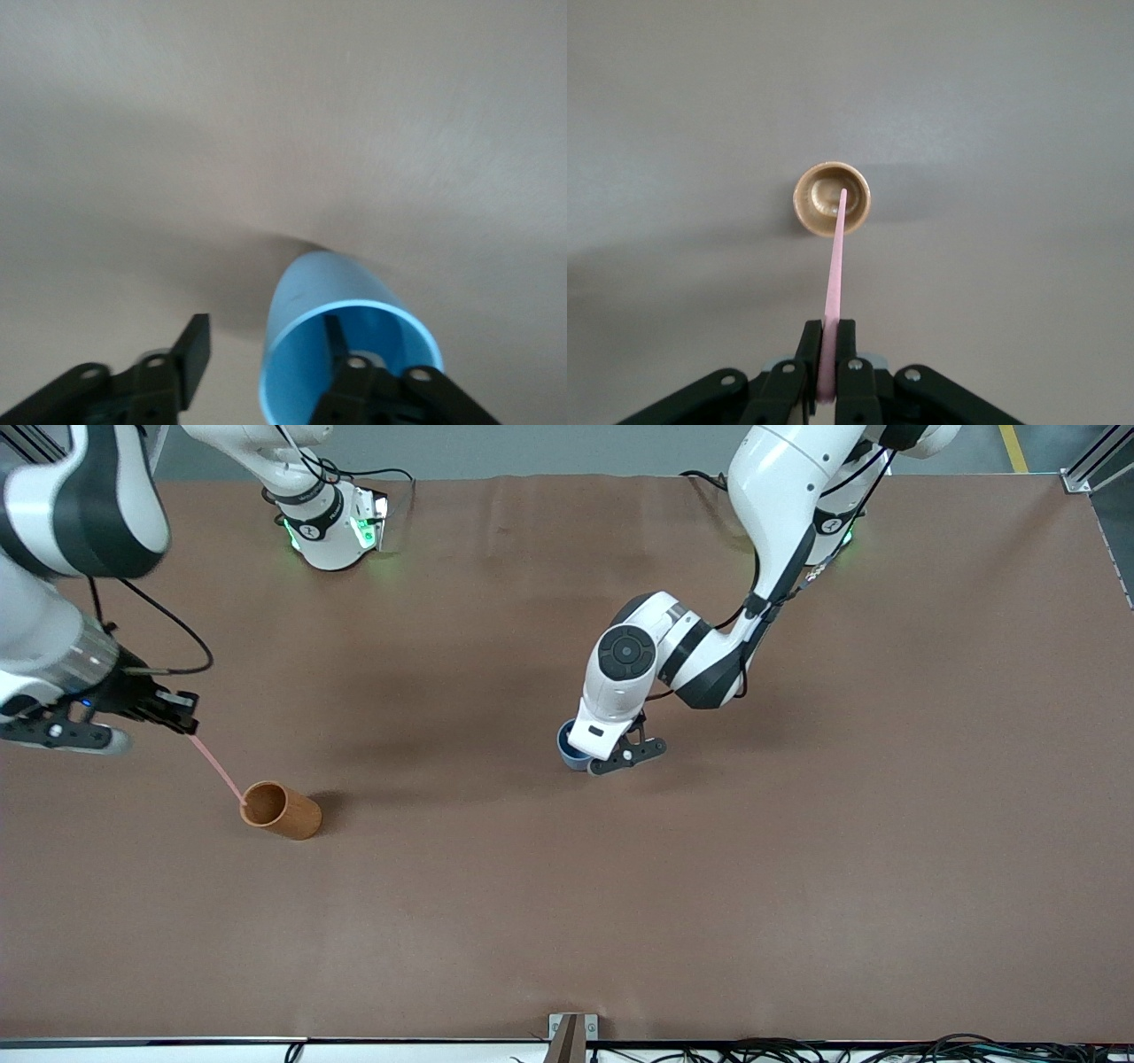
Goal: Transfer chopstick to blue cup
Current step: 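Carry the chopstick over the blue cup while the left gripper withdraws, then lower the pink chopstick into the blue cup with the right gripper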
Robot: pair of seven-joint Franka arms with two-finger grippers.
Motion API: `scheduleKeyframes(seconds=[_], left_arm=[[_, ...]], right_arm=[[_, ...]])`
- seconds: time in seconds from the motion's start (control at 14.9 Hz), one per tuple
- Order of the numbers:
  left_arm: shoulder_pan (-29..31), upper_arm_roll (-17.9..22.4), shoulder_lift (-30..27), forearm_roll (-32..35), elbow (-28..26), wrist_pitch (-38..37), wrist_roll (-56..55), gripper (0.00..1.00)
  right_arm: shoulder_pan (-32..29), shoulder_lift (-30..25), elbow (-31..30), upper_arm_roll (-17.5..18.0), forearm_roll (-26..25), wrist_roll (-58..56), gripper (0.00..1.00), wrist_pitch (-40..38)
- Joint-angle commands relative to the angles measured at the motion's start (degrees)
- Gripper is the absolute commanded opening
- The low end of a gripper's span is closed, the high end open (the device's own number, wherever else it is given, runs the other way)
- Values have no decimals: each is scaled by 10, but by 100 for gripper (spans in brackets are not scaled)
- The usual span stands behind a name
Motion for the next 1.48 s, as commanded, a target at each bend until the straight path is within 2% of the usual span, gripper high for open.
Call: scheduleKeyframes(seconds=[0.0,0.13,0.27,0.4,0.54,0.6,0.8,1.01,1.14,1.21,1.41], left_arm=[[51,2,-92,14,-11,-79,71,100],[99,2,-146,14,-14,-147,161,100],[169,-3,-187,12,-12,-192,279,100],[210,-3,-219,10,-12,-233,364,100],[259,-4,-261,5,-13,-270,449,100],[272,-3,-280,5,-12,-290,471,100],[282,5,-317,2,5,-325,495,100],[282,22,-321,3,59,-385,540,100],[282,38,-324,3,59,-409,616,100],[284,45,-324,0,59,-411,629,100],[285,50,-326,-11,60,-410,575,100]], right_arm=[[-2,10,94,29,31,30,1,-75],[-1,12,121,59,42,81,2,-85],[-2,31,151,113,37,157,2,-84],[0,63,200,155,38,218,2,-85],[-1,85,221,215,30,296,2,-79],[0,96,230,232,28,330,2,-75],[16,144,242,292,-14,407,2,-33],[47,217,245,365,-112,533,2,24],[59,269,261,404,-167,582,1,42],[75,286,266,408,-182,590,1,42],[102,298,262,408,-189,610,1,39]])
